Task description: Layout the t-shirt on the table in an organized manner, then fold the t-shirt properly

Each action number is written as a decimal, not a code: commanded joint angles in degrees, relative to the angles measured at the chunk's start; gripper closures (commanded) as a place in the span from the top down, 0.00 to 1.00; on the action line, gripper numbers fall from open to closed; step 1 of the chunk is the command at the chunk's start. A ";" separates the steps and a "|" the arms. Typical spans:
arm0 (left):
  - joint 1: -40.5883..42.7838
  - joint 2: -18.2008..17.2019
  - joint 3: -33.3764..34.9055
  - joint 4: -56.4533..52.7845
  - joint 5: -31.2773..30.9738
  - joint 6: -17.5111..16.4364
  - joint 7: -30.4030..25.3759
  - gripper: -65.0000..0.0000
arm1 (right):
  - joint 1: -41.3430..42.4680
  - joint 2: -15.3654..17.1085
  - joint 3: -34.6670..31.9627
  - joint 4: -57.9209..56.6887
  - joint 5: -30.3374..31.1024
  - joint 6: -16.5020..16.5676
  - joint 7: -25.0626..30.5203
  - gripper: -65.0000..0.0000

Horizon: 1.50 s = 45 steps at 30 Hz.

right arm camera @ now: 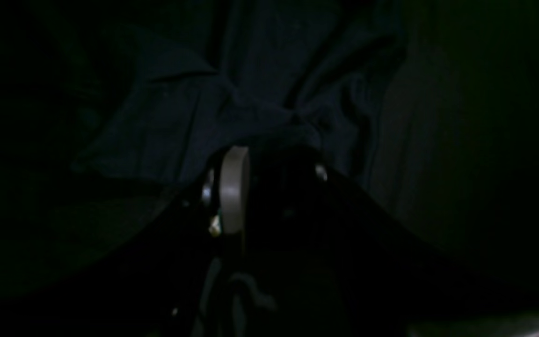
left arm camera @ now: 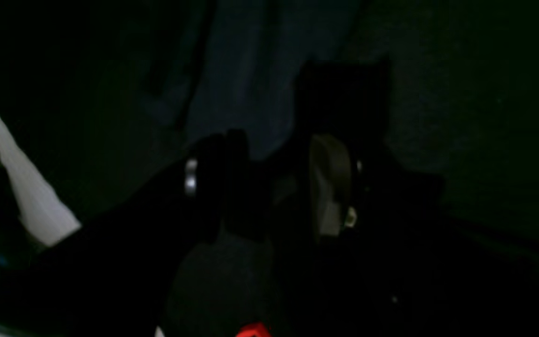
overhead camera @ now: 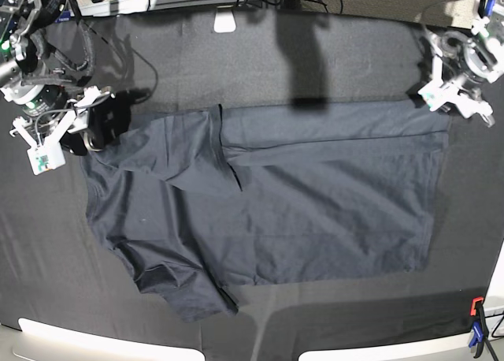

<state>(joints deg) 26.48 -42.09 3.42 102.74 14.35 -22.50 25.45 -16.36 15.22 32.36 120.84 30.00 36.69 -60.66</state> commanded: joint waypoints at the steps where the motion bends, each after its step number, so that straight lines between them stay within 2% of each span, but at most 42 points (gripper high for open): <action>1: -0.11 -0.96 -0.57 0.81 0.79 1.16 -0.50 0.40 | 0.31 0.83 0.26 1.03 0.39 0.63 1.88 0.26; 7: -0.09 -0.96 -0.57 0.74 0.81 1.09 -1.05 0.40 | 0.31 0.83 0.26 1.03 0.39 0.63 1.88 0.26; 10: 0.04 -0.96 -0.57 0.39 0.90 1.03 -2.62 0.40 | 0.31 0.83 0.26 1.03 0.39 0.63 1.86 0.26; 15: 0.00 -0.96 -0.57 -4.50 5.18 1.07 -6.29 0.40 | 0.31 0.83 0.26 1.03 0.42 0.61 1.70 0.26; 18: -0.13 -0.96 -0.57 -6.23 5.16 1.11 -6.60 0.40 | 0.33 0.83 0.26 1.03 0.44 0.61 1.86 0.26; 23: -0.48 -0.92 -0.57 -6.40 5.18 1.09 -10.19 0.40 | 0.31 0.83 0.26 1.03 0.42 0.59 1.88 0.26; 30: -4.07 -0.76 -0.57 -6.40 5.20 1.11 -9.55 0.40 | 0.31 0.83 0.26 1.03 0.42 0.59 1.46 0.26; 38: -5.53 -0.79 -0.57 -6.47 5.18 1.16 -8.39 0.35 | 0.33 0.83 0.26 1.03 0.44 0.59 1.40 0.26; 41: -5.53 -0.79 -0.57 -6.47 5.14 1.14 -8.39 0.26 | 0.31 0.83 0.26 1.03 0.44 0.59 1.42 0.26; 45: -5.51 -0.79 -0.57 -6.47 5.11 1.11 -8.39 0.00 | 0.31 0.85 0.26 1.03 0.46 0.61 1.42 0.26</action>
<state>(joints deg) 21.39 -41.76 3.33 95.70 19.33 -22.33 17.54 -16.36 15.25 32.36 120.86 29.82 36.69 -60.66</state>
